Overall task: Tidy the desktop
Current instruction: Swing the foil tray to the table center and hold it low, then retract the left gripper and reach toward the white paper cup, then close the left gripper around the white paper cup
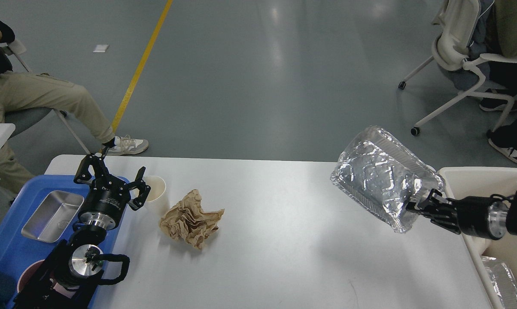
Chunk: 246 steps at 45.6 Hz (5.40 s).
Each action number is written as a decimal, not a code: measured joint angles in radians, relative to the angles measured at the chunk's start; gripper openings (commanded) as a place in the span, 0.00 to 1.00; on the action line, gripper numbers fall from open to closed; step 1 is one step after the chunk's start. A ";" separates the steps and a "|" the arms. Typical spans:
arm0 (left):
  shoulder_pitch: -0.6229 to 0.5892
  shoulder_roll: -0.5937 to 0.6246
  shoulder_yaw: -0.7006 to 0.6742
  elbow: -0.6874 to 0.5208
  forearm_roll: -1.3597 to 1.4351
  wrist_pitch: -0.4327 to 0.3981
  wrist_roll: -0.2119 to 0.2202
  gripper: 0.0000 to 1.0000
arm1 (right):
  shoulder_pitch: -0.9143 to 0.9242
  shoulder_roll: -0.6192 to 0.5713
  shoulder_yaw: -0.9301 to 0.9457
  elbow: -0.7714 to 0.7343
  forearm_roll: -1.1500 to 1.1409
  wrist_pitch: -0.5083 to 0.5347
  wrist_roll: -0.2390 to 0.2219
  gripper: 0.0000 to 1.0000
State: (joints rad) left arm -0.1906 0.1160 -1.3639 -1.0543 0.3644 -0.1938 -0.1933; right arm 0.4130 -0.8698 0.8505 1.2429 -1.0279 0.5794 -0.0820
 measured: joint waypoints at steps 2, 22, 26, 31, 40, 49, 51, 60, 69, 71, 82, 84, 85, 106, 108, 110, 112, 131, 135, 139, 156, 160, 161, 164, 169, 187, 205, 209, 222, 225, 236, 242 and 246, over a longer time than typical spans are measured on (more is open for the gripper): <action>0.000 0.001 0.000 0.000 0.000 -0.001 0.000 0.97 | 0.073 0.000 -0.061 0.000 -0.001 0.010 -0.014 0.00; -0.001 0.008 -0.001 0.000 0.002 -0.003 0.000 0.97 | 0.501 0.172 -0.427 -0.006 0.036 0.110 -0.225 0.00; 0.001 0.011 -0.001 0.000 0.005 -0.003 0.000 0.97 | 0.524 0.211 -0.432 -0.009 0.057 0.135 -0.278 0.00; 0.003 0.018 -0.001 0.000 0.008 -0.003 -0.002 0.97 | 0.551 0.247 -0.433 -0.012 0.069 0.164 -0.323 0.00; 0.011 0.023 -0.002 0.000 0.010 -0.003 -0.009 0.97 | 0.560 0.294 -0.433 -0.041 0.164 0.217 -0.416 0.00; 0.018 0.034 -0.004 -0.003 0.011 -0.003 -0.010 0.97 | 0.558 0.332 -0.429 -0.077 0.301 0.254 -0.539 0.00; 0.019 0.037 -0.004 -0.004 0.011 -0.003 -0.012 0.97 | 0.558 0.333 -0.427 -0.077 0.311 0.256 -0.548 0.00; 0.022 0.048 -0.006 -0.005 0.011 -0.003 -0.016 0.97 | 0.568 0.344 -0.420 -0.091 0.336 0.343 -0.621 0.00; 0.026 0.050 -0.023 -0.005 0.010 -0.005 -0.023 0.97 | 0.569 0.389 -0.417 -0.144 0.407 0.380 -0.713 0.00; 0.026 0.050 -0.024 -0.005 0.008 -0.007 -0.031 0.97 | 0.570 0.410 -0.415 -0.157 0.418 0.380 -0.727 0.00; 0.027 0.081 -0.026 -0.005 0.002 -0.071 -0.069 0.97 | 0.572 0.487 -0.372 -0.209 0.433 0.380 -0.755 0.00; 0.028 0.099 -0.022 -0.005 0.002 -0.075 -0.068 0.97 | 0.572 0.490 -0.368 -0.216 0.433 0.380 -0.755 0.00; 0.029 0.105 -0.021 -0.005 0.002 -0.075 -0.066 0.97 | 0.572 0.491 -0.367 -0.217 0.433 0.380 -0.755 0.00; 0.183 0.619 0.011 -0.254 -0.001 -0.008 0.162 0.97 | 0.564 0.507 -0.328 -0.226 0.429 0.381 -0.756 0.00; 0.216 0.693 0.010 -0.279 -0.003 -0.015 0.167 0.97 | 0.566 0.507 -0.327 -0.225 0.429 0.381 -0.756 0.00; 0.252 0.775 0.013 -0.301 -0.006 -0.029 0.176 0.97 | 0.569 0.507 -0.325 -0.225 0.429 0.381 -0.756 0.00; 0.285 0.846 0.016 -0.314 -0.009 -0.051 0.188 0.97 | 0.571 0.505 -0.325 -0.224 0.429 0.381 -0.756 0.00; 0.447 1.289 0.015 -0.269 -0.005 -0.195 0.211 0.97 | 0.579 0.495 -0.326 -0.221 0.431 0.381 -0.756 0.00; 0.448 1.335 0.014 -0.245 0.004 -0.207 0.208 0.97 | 0.578 0.495 -0.326 -0.221 0.431 0.381 -0.756 0.00; 0.447 1.358 0.014 -0.232 0.018 -0.210 0.199 0.97 | 0.577 0.493 -0.326 -0.223 0.431 0.381 -0.756 0.00; 0.432 1.264 0.001 -0.116 0.066 -0.214 0.074 0.97 | 0.575 0.505 -0.314 -0.224 0.428 0.381 -0.756 0.00; 0.427 1.226 0.000 -0.110 0.067 -0.209 0.065 0.97 | 0.575 0.506 -0.312 -0.226 0.424 0.381 -0.756 0.00; 0.424 1.218 -0.001 -0.108 0.067 -0.206 0.065 0.97 | 0.575 0.506 -0.312 -0.227 0.424 0.381 -0.756 0.00; 0.403 1.196 -0.001 -0.093 0.064 -0.201 0.064 0.97 | 0.574 0.505 -0.312 -0.228 0.424 0.381 -0.756 0.00; 0.356 1.165 0.013 -0.051 0.071 -0.210 0.061 0.97 | 0.569 0.502 -0.312 -0.229 0.424 0.381 -0.756 0.00; 0.064 1.037 0.092 0.037 0.800 -0.278 -0.102 0.97 | 0.567 0.500 -0.304 -0.227 0.423 0.381 -0.756 0.00; -0.509 0.789 0.682 0.288 1.300 -0.208 -0.198 0.93 | 0.564 0.500 -0.290 -0.226 0.424 0.381 -0.754 0.00; -0.599 0.751 0.827 0.297 1.315 -0.146 -0.229 0.84 | 0.562 0.502 -0.287 -0.224 0.425 0.381 -0.754 0.00; -0.784 0.608 1.287 0.370 1.365 -0.030 -0.265 0.74 | 0.561 0.515 -0.285 -0.225 0.425 0.381 -0.753 0.00; -0.792 0.575 1.339 0.396 1.366 -0.016 -0.266 0.74 | 0.561 0.515 -0.283 -0.225 0.425 0.381 -0.753 0.00; -0.797 0.513 1.386 0.421 1.355 0.012 -0.268 0.74 | 0.560 0.511 -0.281 -0.224 0.425 0.381 -0.753 0.00; -0.804 0.509 1.379 0.421 1.346 0.013 -0.272 0.74 | 0.555 0.508 -0.281 -0.225 0.425 0.381 -0.753 0.00; -0.806 0.501 1.382 0.421 1.335 0.014 -0.275 0.74 | 0.552 0.507 -0.281 -0.226 0.424 0.381 -0.753 0.00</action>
State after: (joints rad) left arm -0.9963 0.6173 0.0183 -0.6331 1.6995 -0.1797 -0.4685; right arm 0.9653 -0.3630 0.5694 1.0172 -0.6040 0.9599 -0.8354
